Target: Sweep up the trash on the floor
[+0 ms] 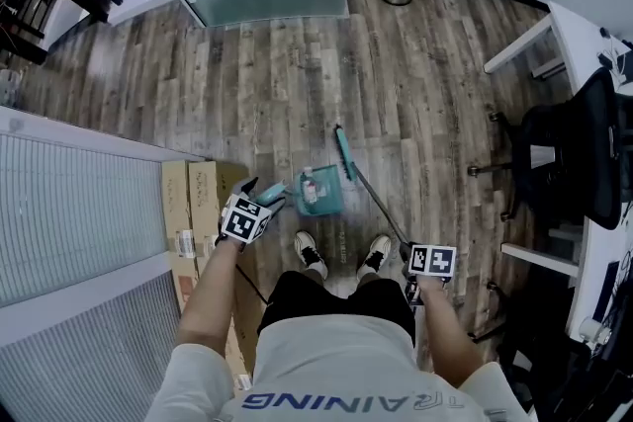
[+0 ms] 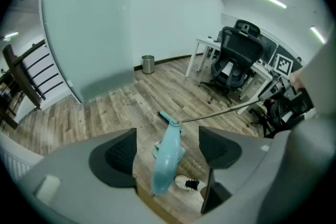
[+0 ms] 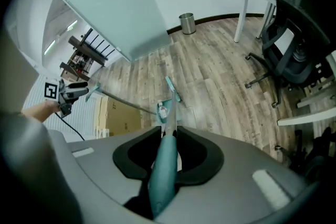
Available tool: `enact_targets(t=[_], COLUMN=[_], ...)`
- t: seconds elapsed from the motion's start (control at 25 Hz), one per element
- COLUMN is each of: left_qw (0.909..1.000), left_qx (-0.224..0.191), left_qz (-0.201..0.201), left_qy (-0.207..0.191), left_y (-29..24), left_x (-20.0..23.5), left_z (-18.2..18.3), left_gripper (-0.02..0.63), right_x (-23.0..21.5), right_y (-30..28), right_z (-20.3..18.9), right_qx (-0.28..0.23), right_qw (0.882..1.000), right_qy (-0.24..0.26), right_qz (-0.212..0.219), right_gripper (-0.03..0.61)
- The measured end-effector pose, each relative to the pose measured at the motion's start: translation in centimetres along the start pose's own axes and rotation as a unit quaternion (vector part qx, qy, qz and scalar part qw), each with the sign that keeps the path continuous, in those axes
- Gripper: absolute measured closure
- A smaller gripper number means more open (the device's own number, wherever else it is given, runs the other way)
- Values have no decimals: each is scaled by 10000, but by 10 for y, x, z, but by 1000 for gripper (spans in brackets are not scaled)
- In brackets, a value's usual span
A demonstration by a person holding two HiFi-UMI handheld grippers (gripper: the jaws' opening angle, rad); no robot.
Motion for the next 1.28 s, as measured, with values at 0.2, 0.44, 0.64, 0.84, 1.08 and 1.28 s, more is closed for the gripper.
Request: enact_targets(t=[0.2, 0.44, 0.64, 0.84, 1.08, 1.28], left_qw=[9936, 9641, 9297, 8926, 8647, 8570], left_qx=[-800, -2229, -3249, -4095, -4640, -4806], left_qz=[404, 983, 1283, 1453, 1691, 1700], left_qy=[688, 1056, 1169, 1200, 916, 758], left_y=[39, 97, 148, 193, 234, 249], left_x=[-9, -41, -77, -107, -136, -155], left_z=[24, 76, 119, 155, 190, 200], left_gripper=[241, 405, 552, 612, 612, 612], right_x=[6, 26, 37, 39, 42, 38], right_y=[15, 39, 65, 84, 107, 111], right_z=[24, 69, 100, 115, 136, 139], right_qx=[-448, -951, -1306, -1530, -1760, -1724], right_qw=[9986, 9952, 9909, 9870, 9827, 9835], right_qy=[-288, -161, -125, -190, -82, -73], right_qz=[64, 146, 291, 451, 571, 537], right_gripper=[471, 471, 471, 471, 471, 471])
Point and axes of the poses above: the fingertips, and each gripper's own axes: y backward along the fingers, x to its left, z out of its top, the point moved 9 cm from there along y, backward along the fingers, and after that the axes turned 6 degrees about -x, right-handed, at the moved point
